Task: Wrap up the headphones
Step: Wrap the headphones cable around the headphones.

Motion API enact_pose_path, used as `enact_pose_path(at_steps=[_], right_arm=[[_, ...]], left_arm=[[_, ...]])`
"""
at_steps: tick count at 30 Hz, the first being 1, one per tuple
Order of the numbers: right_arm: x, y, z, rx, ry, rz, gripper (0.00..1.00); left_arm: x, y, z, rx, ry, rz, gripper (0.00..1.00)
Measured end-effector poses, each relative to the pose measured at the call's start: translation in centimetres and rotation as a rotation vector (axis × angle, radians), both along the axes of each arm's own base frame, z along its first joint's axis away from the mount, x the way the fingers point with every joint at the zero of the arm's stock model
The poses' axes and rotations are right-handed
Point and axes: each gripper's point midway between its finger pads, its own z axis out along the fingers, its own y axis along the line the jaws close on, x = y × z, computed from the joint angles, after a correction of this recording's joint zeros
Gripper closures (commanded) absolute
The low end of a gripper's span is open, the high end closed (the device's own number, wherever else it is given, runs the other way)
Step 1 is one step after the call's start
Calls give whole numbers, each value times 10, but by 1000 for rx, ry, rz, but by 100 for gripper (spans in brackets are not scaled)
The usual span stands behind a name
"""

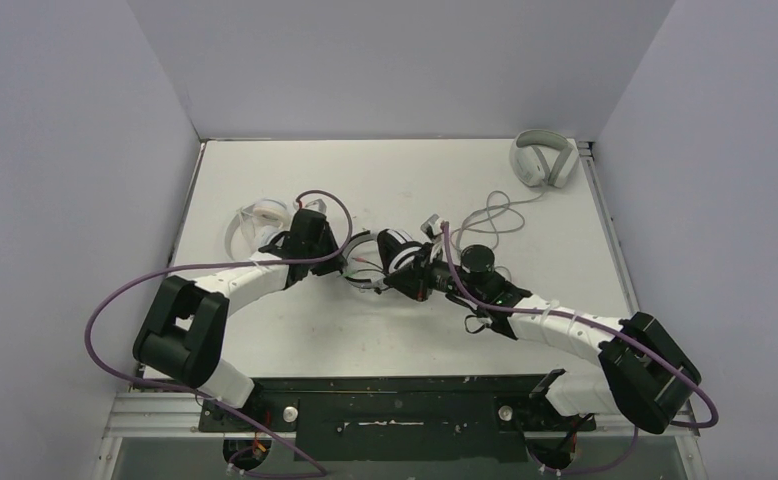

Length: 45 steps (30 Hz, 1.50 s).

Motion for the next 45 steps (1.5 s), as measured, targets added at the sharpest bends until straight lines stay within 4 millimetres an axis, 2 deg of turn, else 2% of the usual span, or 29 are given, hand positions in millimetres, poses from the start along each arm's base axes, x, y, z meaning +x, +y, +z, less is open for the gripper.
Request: enact_pose_path(at_steps=[4,7,13,22,32,38,45], right_arm=[[26,-4,4,-56,27,-135,100],[39,-7,3,-87,39,-197,100],[57,3,-18,-214,88,-223,100],[63,28,-46,-387,109,-162,100],[69,49,-76,-507,153,-133,100],[74,42,-78,-510,180,-199,100],[78,30,-67,-507,165,-270,100]], left_arm=[[-2,2,-4,28,-14,8,100],[-9,-1,-7,64,-36,6,100],[-20,-12,10,149,-156,2,100],[-28,23,25,234,-269,111,100],[-32,16,40,233,-346,77,100],[-34,25,40,215,-340,123,100],[-32,30,37,182,-318,173,100]])
